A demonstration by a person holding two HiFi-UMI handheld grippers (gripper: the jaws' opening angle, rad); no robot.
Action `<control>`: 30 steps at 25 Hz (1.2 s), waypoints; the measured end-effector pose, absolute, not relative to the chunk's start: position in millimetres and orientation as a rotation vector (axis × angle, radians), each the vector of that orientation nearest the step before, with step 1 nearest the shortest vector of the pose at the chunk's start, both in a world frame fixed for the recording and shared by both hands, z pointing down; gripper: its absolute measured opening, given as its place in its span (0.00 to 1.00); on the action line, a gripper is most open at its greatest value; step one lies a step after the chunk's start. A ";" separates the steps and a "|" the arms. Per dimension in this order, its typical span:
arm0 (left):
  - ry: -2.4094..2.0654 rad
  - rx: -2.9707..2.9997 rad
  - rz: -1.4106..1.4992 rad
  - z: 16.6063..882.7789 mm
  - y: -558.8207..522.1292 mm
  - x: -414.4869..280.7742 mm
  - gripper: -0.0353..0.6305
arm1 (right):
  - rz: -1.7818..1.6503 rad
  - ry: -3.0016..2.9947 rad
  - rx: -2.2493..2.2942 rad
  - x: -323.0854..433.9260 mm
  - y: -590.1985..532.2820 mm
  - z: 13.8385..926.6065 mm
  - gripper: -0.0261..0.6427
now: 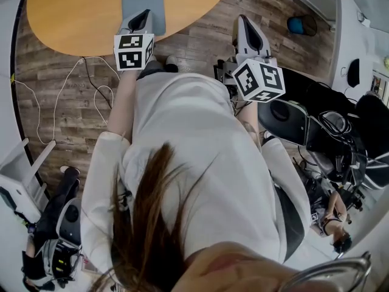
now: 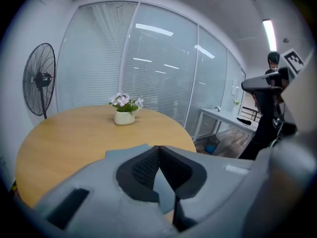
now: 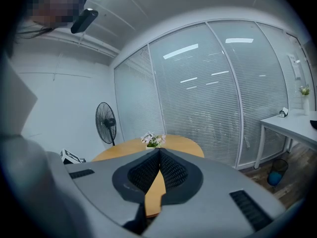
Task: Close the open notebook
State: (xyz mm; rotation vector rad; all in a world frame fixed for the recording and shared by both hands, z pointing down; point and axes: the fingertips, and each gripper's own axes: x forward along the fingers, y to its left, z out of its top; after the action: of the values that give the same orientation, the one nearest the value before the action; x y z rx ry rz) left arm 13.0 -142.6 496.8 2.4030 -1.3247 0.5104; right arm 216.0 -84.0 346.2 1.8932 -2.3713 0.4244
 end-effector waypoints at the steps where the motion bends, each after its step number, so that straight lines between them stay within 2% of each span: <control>1: -1.324 2.417 0.499 489.0 -146.5 11.8 0.08 | 0.425 -2.371 1.896 213.0 -86.3 345.5 0.04; 15: -1.368 2.569 0.298 389.1 -179.8 -23.3 0.08 | 0.418 -2.376 1.907 173.8 -101.5 335.3 0.04; 30: -1.486 2.598 0.071 312.8 -166.6 -81.6 0.08 | 0.388 -2.430 1.860 126.9 -120.0 326.5 0.04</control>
State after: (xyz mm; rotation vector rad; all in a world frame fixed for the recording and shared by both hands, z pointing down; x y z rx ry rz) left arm -81.6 -166.6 312.8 2.5978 -1.4860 0.0708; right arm 126.9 -120.0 326.5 1.8600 -2.4305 0.3876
